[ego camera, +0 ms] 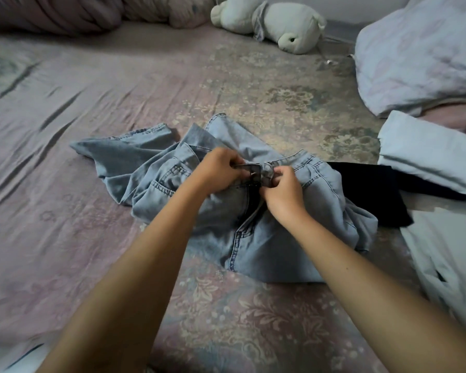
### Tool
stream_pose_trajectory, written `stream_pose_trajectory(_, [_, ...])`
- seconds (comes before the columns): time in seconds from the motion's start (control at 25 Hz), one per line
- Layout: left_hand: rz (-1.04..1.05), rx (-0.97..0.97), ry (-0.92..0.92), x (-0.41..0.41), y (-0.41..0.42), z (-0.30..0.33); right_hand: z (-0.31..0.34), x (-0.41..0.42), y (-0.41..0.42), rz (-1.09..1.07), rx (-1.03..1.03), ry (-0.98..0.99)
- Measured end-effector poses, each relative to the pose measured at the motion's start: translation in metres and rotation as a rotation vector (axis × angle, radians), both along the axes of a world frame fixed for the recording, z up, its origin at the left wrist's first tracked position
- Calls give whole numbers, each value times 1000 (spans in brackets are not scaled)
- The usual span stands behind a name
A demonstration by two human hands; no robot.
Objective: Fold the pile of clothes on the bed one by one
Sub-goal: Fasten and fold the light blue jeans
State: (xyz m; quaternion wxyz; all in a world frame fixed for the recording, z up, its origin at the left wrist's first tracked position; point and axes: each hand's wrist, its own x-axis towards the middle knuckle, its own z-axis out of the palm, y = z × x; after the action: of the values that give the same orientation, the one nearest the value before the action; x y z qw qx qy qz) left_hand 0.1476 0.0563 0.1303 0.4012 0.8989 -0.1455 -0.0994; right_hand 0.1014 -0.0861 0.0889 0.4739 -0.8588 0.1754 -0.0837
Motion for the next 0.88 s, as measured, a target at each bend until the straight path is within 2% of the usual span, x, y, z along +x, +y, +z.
stream_pose_trajectory(0.12, [102, -214, 111, -32, -8, 5, 5, -9, -5, -99, 336, 6])
stream_pose_trajectory(0.28, [229, -415, 195, -69, -18, 12, 19, -22, -20, -120, 538, 65])
stream_pose_trajectory(0.44, [298, -528, 209, -96, -27, 17, 34, -68, -26, -39, 760, -27])
stream_pose_trajectory(0.52, [311, -563, 211, -109, -36, 18, 34, -89, -28, 17, 717, -128])
stream_pose_trajectory(0.64, [275, -563, 167, -127, -45, 18, 33, -109, -35, 46, 528, -228])
stream_pose_trajectory(0.88, [224, -557, 119, -141, -44, 18, 38, -128, -31, 97, 420, -291])
